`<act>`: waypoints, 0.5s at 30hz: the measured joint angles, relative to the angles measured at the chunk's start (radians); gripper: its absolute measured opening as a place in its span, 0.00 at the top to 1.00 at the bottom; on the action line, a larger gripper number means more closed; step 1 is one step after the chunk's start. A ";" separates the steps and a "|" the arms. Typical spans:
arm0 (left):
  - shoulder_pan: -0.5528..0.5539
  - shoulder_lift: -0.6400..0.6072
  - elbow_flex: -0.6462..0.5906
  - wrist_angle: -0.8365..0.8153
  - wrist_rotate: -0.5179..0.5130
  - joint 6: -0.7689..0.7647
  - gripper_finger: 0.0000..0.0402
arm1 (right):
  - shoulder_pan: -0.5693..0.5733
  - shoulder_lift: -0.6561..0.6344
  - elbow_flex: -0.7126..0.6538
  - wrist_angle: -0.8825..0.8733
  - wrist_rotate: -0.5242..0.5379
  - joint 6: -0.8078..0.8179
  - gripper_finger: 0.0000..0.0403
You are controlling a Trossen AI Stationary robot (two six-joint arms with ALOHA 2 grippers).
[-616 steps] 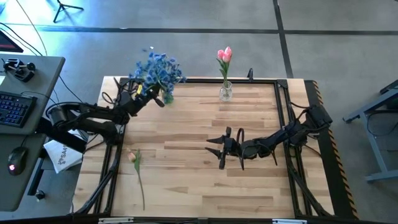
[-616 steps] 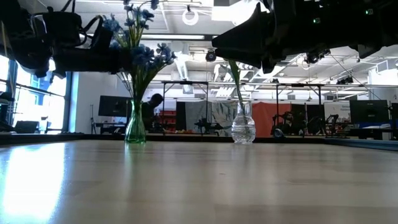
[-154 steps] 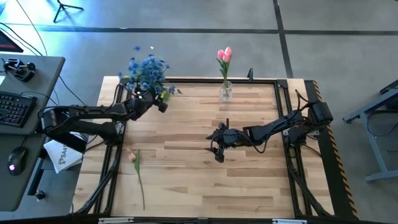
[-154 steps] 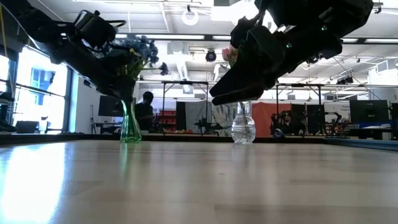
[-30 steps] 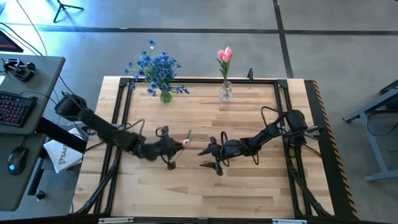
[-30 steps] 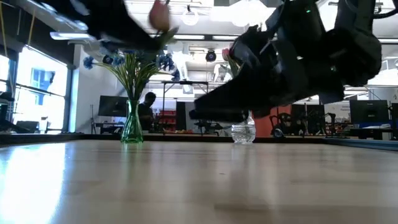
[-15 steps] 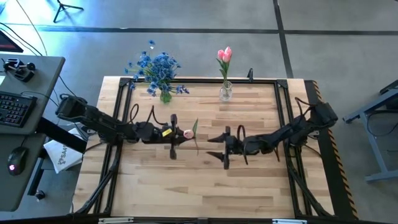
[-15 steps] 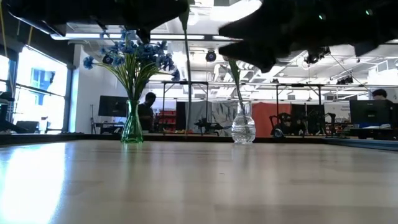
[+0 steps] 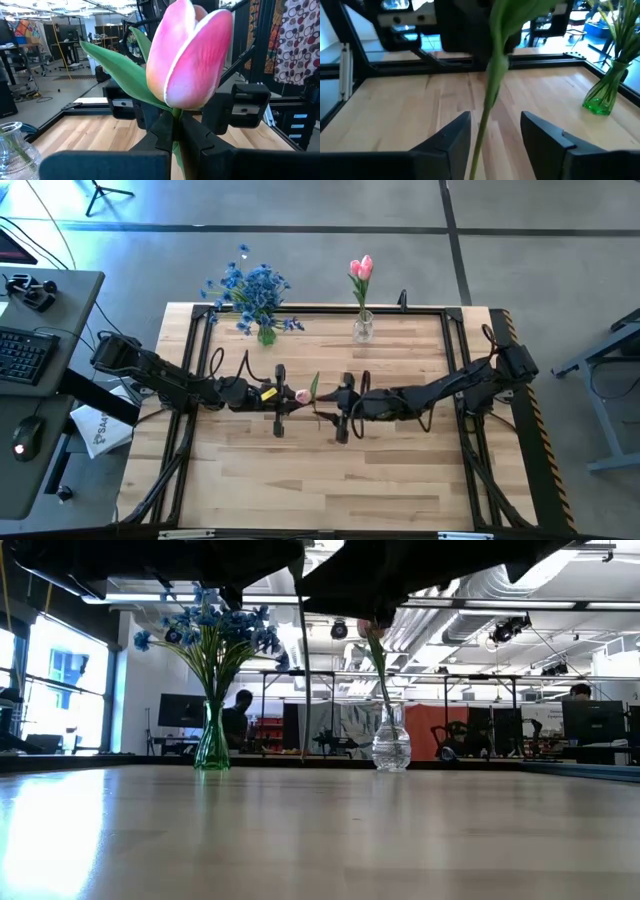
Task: Sort flowers into vase by color
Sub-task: Put the pink tulip into the transparent vase
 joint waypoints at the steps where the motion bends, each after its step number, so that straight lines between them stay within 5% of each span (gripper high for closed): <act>1: 0.000 0.000 0.000 0.000 0.000 0.000 0.99 | -0.002 0.000 0.008 -0.005 -0.005 0.000 0.59; 15: 0.000 0.000 0.000 -0.008 0.000 -0.001 0.99 | -0.020 0.010 0.026 -0.001 -0.061 -0.015 0.96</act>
